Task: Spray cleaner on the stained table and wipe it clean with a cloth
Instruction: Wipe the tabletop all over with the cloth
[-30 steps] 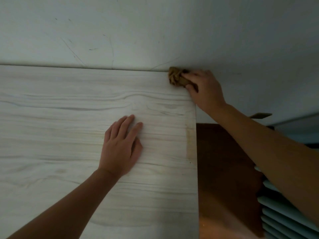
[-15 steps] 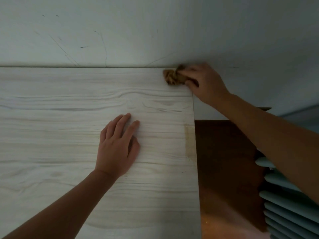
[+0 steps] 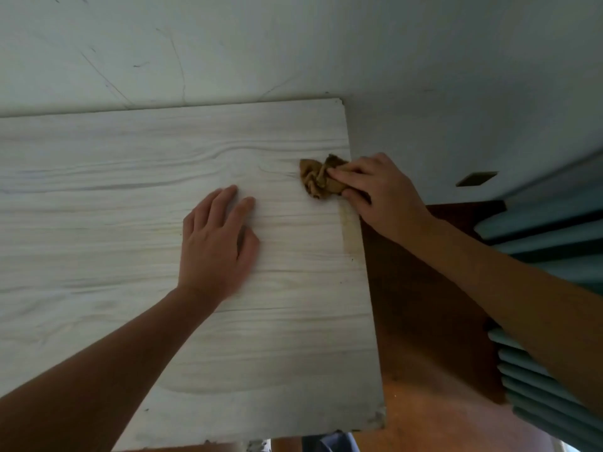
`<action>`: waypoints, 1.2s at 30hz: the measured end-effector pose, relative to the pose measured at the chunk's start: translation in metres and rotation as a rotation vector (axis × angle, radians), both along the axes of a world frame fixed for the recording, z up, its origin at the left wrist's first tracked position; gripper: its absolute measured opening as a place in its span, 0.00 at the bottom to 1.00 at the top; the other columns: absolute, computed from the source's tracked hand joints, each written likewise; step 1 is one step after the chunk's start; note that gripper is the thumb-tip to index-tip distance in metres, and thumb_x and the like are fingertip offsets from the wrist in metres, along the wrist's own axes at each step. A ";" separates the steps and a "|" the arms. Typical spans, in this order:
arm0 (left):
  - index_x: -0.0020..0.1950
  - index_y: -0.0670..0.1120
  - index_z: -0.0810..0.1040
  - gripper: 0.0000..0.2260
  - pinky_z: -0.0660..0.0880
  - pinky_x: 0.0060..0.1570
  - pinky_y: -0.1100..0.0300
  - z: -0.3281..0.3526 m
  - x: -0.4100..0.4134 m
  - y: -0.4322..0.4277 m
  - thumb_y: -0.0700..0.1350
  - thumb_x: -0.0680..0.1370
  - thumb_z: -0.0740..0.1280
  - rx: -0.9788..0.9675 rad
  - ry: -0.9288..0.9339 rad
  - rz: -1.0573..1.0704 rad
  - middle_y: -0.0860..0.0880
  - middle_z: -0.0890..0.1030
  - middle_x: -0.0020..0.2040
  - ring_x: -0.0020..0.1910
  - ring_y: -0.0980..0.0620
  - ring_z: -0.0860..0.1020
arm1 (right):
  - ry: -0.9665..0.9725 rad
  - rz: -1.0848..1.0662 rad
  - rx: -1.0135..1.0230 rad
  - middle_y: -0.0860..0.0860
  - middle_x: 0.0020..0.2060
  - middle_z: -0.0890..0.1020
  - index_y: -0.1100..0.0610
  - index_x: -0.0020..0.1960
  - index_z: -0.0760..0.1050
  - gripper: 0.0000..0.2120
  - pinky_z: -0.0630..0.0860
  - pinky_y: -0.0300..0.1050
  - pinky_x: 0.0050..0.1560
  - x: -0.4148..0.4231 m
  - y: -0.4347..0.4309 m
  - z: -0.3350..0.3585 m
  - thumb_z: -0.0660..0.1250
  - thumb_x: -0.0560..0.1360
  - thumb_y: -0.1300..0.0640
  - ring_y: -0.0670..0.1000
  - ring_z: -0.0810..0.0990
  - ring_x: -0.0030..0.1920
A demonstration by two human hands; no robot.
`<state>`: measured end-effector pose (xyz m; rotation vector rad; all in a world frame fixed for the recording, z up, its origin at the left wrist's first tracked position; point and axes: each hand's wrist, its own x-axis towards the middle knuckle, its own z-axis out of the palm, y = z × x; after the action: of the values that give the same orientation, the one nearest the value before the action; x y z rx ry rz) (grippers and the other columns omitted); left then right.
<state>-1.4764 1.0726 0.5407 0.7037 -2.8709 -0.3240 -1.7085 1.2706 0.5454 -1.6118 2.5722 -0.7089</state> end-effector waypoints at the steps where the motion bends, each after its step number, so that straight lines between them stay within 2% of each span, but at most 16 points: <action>1: 0.73 0.48 0.73 0.22 0.63 0.73 0.45 0.001 0.000 0.001 0.50 0.79 0.59 0.004 0.000 -0.001 0.45 0.70 0.76 0.77 0.43 0.65 | -0.007 -0.010 -0.006 0.49 0.57 0.80 0.53 0.70 0.76 0.20 0.72 0.42 0.52 0.011 0.009 -0.001 0.67 0.78 0.57 0.53 0.73 0.56; 5: 0.73 0.48 0.73 0.23 0.63 0.73 0.44 0.001 0.001 0.001 0.50 0.79 0.59 0.030 0.002 -0.001 0.45 0.70 0.76 0.77 0.43 0.65 | -0.024 -0.048 -0.020 0.48 0.58 0.80 0.52 0.70 0.75 0.20 0.72 0.42 0.55 0.056 0.035 -0.003 0.68 0.78 0.58 0.53 0.73 0.56; 12: 0.69 0.45 0.77 0.22 0.68 0.67 0.45 0.010 0.021 0.009 0.49 0.78 0.59 0.118 0.109 -0.055 0.45 0.78 0.69 0.69 0.41 0.74 | -0.015 -0.123 0.063 0.48 0.59 0.79 0.52 0.71 0.74 0.19 0.68 0.38 0.55 0.140 0.086 0.007 0.66 0.80 0.56 0.51 0.72 0.58; 15: 0.70 0.47 0.76 0.23 0.66 0.69 0.45 0.014 0.053 0.026 0.51 0.77 0.59 0.141 0.069 -0.030 0.45 0.75 0.72 0.71 0.42 0.71 | 0.009 -0.139 0.076 0.49 0.59 0.80 0.53 0.70 0.75 0.19 0.73 0.42 0.55 0.181 0.111 0.008 0.66 0.79 0.56 0.52 0.73 0.57; 19: 0.70 0.47 0.76 0.25 0.65 0.70 0.44 0.014 0.115 0.046 0.54 0.77 0.57 0.113 -0.001 -0.082 0.45 0.74 0.73 0.72 0.41 0.70 | -0.003 -0.158 0.118 0.49 0.57 0.80 0.54 0.69 0.76 0.19 0.71 0.38 0.55 0.229 0.136 0.017 0.67 0.78 0.56 0.51 0.74 0.56; 21: 0.72 0.47 0.75 0.26 0.62 0.74 0.43 0.008 0.138 0.048 0.54 0.78 0.55 0.072 -0.043 -0.153 0.43 0.72 0.76 0.75 0.41 0.68 | -0.033 -0.122 0.192 0.49 0.57 0.79 0.52 0.69 0.75 0.19 0.74 0.38 0.51 0.240 0.143 0.026 0.66 0.78 0.53 0.48 0.73 0.56; 23: 0.75 0.46 0.73 0.27 0.59 0.77 0.43 0.004 0.147 0.048 0.54 0.79 0.55 0.046 -0.058 -0.187 0.42 0.69 0.78 0.78 0.41 0.65 | -0.046 -0.103 0.232 0.48 0.56 0.78 0.51 0.69 0.74 0.20 0.71 0.35 0.48 0.237 0.144 0.038 0.66 0.78 0.53 0.45 0.71 0.55; 25: 0.75 0.47 0.73 0.26 0.59 0.78 0.43 0.003 0.145 0.047 0.53 0.79 0.55 0.038 -0.056 -0.179 0.43 0.69 0.78 0.78 0.42 0.65 | -0.030 -0.138 0.210 0.47 0.56 0.79 0.51 0.69 0.75 0.19 0.67 0.35 0.49 0.222 0.134 0.049 0.67 0.78 0.54 0.43 0.69 0.54; 29: 0.75 0.47 0.72 0.26 0.58 0.78 0.44 0.001 0.143 0.047 0.53 0.79 0.56 0.031 -0.049 -0.175 0.43 0.68 0.79 0.79 0.43 0.63 | -0.028 -0.261 0.104 0.50 0.56 0.79 0.51 0.68 0.75 0.18 0.66 0.40 0.55 0.164 0.089 0.057 0.68 0.78 0.54 0.48 0.71 0.55; 33: 0.76 0.47 0.71 0.26 0.58 0.78 0.44 0.001 0.142 0.046 0.54 0.79 0.54 0.022 -0.048 -0.179 0.44 0.67 0.79 0.80 0.44 0.62 | -0.073 -0.304 0.107 0.52 0.58 0.78 0.51 0.68 0.76 0.18 0.68 0.42 0.57 0.115 0.052 0.028 0.67 0.78 0.53 0.53 0.73 0.58; 36: 0.76 0.47 0.70 0.26 0.58 0.78 0.44 -0.001 0.142 0.047 0.53 0.80 0.56 0.021 -0.044 -0.170 0.44 0.67 0.79 0.80 0.44 0.61 | -0.095 -0.366 0.052 0.52 0.54 0.77 0.51 0.68 0.76 0.18 0.67 0.40 0.51 0.124 0.050 0.009 0.66 0.78 0.54 0.52 0.74 0.55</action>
<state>-1.3342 1.1197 0.5402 0.4760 -2.9798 -0.3657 -1.5848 1.3207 0.5548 -1.0721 2.8162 -0.7081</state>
